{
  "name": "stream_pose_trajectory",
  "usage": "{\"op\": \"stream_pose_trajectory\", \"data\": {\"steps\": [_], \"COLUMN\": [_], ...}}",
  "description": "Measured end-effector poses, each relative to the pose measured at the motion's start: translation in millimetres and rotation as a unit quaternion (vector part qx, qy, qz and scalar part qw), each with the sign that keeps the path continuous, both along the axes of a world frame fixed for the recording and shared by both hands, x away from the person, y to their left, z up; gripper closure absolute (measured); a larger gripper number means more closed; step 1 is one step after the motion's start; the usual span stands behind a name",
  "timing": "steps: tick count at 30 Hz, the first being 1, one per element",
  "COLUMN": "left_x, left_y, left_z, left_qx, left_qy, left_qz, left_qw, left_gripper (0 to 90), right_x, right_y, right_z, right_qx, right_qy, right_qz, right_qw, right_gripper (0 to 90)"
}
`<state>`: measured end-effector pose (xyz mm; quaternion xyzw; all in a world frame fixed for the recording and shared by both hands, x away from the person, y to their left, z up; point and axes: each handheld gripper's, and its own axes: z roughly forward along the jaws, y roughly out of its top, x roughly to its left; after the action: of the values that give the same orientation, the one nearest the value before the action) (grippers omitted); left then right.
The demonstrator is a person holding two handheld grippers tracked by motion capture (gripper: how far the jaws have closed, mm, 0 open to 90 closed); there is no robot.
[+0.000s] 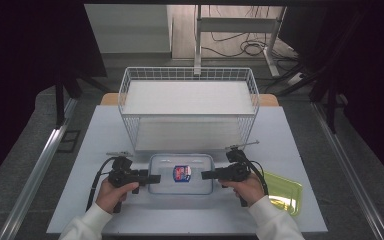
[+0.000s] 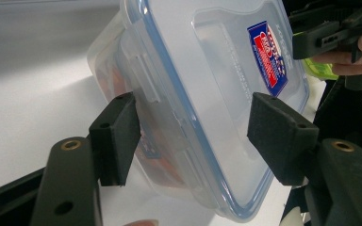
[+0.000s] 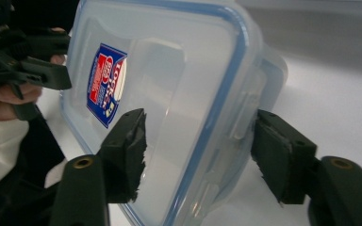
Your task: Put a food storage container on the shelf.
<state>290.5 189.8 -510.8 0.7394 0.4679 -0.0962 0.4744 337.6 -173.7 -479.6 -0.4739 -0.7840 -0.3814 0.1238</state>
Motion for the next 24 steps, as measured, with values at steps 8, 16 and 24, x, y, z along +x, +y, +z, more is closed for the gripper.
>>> {"op": "stream_pose_trajectory", "data": {"steps": [8,16,24], "left_x": [-9.6,-14.3,-20.6], "left_y": [-1.0,0.0,0.0], "left_z": [2.4,2.9,5.6], "left_qx": [0.007,0.004,0.011], "left_qy": [-0.022,-0.03,-0.042], "left_qz": [0.004,0.006,0.005], "left_qw": [0.9997,0.9995,0.9991], "left_gripper": [38.0,40.8,43.5], "right_x": [-4.9,-10.8,-17.9], "right_y": [-5.3,-9.0,-12.0], "right_z": [1.0,1.1,0.9], "right_qx": [0.015,0.025,0.034], "right_qy": [-0.008,-0.022,-0.035], "right_qz": [0.002,0.006,0.004], "right_qw": [0.9999,0.9994,0.9988], "right_gripper": [43.2,45.7,48.1]}}
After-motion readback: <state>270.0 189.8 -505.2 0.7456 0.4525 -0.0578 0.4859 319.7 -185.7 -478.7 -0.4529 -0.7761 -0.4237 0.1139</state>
